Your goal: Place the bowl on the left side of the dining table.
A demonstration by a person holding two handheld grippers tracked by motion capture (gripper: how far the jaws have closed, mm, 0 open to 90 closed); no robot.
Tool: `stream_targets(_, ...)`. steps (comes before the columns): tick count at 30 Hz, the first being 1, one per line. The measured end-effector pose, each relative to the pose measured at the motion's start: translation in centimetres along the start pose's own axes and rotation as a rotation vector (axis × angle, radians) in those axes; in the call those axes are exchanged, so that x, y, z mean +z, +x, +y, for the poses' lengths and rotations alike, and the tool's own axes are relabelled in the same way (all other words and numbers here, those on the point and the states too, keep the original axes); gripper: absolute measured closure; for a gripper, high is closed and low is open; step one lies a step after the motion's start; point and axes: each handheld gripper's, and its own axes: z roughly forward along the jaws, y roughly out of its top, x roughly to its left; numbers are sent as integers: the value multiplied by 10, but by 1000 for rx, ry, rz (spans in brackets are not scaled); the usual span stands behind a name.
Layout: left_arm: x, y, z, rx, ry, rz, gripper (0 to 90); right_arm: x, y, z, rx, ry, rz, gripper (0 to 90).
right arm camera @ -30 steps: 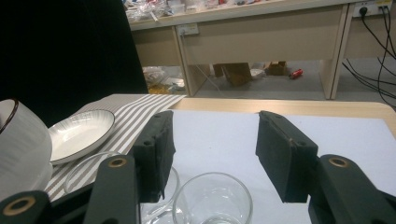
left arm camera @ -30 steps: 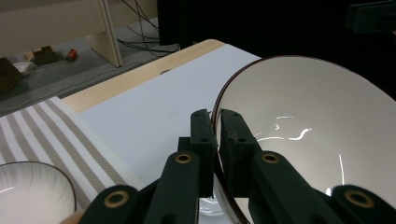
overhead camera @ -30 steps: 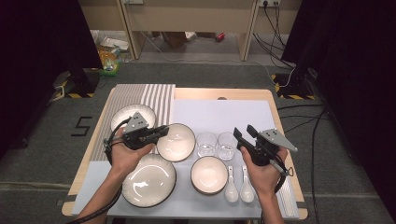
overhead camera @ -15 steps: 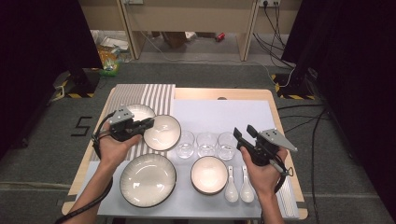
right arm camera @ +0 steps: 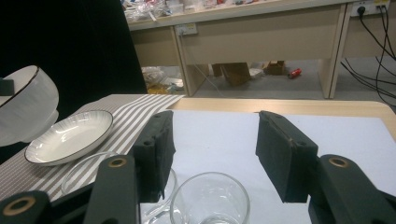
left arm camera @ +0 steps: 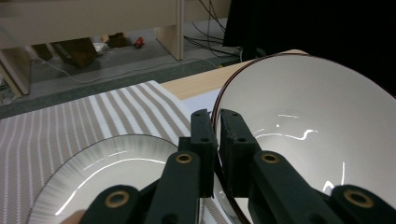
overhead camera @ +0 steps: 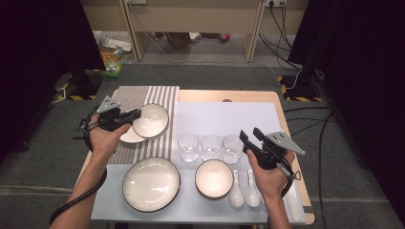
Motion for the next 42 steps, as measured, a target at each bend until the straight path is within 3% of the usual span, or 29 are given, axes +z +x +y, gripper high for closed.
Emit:
stream_targets(10,16,32,-2,-52,28,77,841,1,-1,-1,6,3,-1,468)
stream_targets(13,24,50,-1,-78,40,130,841,1,-2,-1,-1,1,-2,468)
stream_targets(22,44,77,-2,-98,90,207,842,2,-3,-2,0,5,-3,468)
stream_targets(30,62,91,-11,-117,143,268,842,4,-4,-3,5,8,-1,468)
stream_targets(42,80,104,-33,-150,209,315,842,4,-6,-5,13,12,1,468)
